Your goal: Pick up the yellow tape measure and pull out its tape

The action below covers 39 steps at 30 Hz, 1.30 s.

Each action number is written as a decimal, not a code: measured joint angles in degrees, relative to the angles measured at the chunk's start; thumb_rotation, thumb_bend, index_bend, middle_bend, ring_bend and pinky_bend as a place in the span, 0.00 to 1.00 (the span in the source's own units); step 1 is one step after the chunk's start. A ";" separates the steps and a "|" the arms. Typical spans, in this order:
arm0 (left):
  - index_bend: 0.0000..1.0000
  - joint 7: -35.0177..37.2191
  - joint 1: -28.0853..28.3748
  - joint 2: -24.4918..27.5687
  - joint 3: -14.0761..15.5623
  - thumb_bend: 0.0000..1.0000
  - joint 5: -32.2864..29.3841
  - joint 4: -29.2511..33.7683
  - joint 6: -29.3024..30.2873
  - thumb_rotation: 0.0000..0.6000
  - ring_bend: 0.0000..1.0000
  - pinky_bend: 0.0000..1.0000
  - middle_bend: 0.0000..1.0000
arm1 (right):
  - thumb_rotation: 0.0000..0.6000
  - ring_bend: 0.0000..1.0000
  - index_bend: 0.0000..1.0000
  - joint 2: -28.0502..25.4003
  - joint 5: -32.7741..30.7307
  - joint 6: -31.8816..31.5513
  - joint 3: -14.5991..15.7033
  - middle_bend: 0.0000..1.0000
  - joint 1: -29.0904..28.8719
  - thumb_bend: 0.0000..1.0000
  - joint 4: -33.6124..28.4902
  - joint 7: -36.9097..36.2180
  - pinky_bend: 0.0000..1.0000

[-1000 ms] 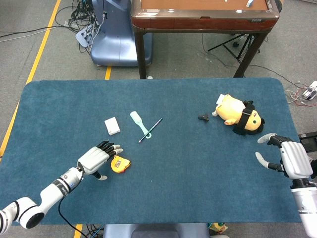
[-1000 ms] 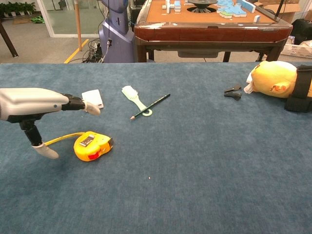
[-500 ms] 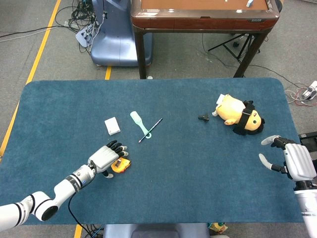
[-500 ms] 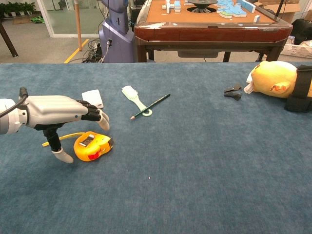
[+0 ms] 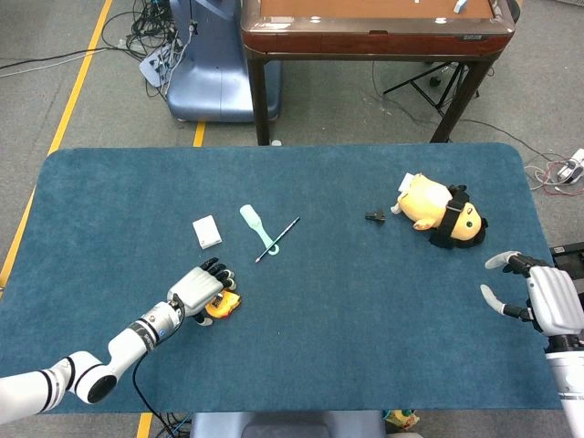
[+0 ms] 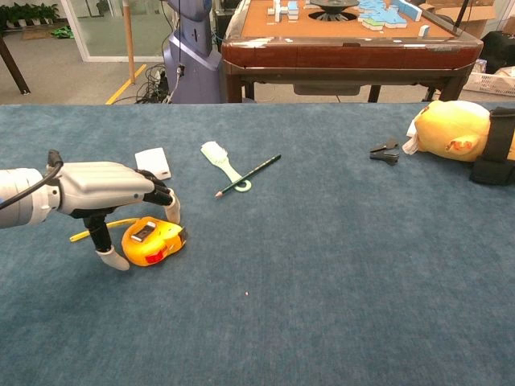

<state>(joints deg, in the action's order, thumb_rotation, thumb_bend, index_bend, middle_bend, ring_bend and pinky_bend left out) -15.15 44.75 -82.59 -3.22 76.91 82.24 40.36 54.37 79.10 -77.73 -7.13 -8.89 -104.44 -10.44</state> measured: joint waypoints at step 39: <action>0.47 14.09 -1.15 -2.69 1.09 0.11 0.37 -6.31 3.38 1.00 0.25 0.11 0.44 | 1.00 0.41 0.43 -1.25 -0.31 0.74 -0.12 0.42 -0.55 0.36 -3.98 4.52 0.39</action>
<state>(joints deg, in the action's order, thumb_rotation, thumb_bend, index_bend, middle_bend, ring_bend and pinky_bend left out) -1.06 43.60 -85.28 -2.13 77.27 75.94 43.74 53.12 78.80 -76.99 -7.25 -9.44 -108.42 -5.92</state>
